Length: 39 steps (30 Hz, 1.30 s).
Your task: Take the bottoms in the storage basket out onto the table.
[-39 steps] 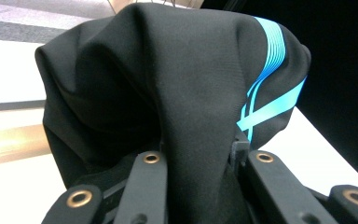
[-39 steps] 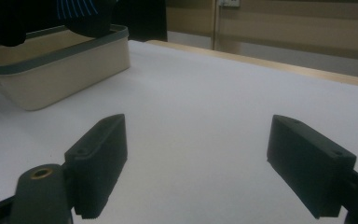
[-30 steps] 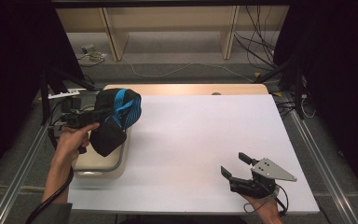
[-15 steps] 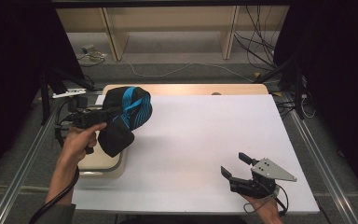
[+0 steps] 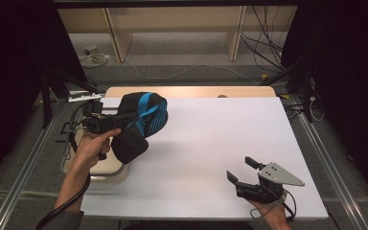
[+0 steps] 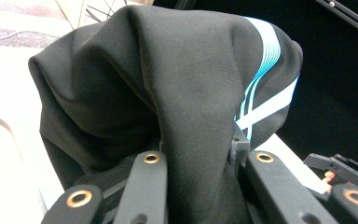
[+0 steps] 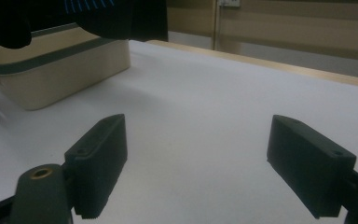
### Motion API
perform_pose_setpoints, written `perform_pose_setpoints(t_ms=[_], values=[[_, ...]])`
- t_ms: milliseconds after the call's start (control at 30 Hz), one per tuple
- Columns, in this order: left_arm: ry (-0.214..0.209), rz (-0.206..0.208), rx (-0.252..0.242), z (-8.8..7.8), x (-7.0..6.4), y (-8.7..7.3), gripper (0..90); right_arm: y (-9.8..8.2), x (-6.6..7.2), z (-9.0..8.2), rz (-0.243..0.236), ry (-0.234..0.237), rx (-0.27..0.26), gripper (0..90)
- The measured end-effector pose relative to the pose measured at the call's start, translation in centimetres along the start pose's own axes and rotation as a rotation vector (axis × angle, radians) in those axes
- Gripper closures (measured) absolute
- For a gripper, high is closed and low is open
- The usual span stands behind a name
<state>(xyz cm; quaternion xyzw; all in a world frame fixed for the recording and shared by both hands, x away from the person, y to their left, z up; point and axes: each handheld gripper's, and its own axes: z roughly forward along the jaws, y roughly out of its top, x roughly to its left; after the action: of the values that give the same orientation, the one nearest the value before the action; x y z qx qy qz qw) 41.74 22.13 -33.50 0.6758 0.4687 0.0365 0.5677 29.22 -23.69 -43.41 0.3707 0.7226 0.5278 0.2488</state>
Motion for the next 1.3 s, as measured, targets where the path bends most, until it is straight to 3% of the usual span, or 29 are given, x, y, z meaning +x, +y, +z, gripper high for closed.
perform_pose_setpoints(t_ms=[1300], values=[[-0.063,0.016,0.029,4.4,-2.9,-1.9,75.5,0.0,0.0,0.0,0.001,-0.004,0.001,20.9]])
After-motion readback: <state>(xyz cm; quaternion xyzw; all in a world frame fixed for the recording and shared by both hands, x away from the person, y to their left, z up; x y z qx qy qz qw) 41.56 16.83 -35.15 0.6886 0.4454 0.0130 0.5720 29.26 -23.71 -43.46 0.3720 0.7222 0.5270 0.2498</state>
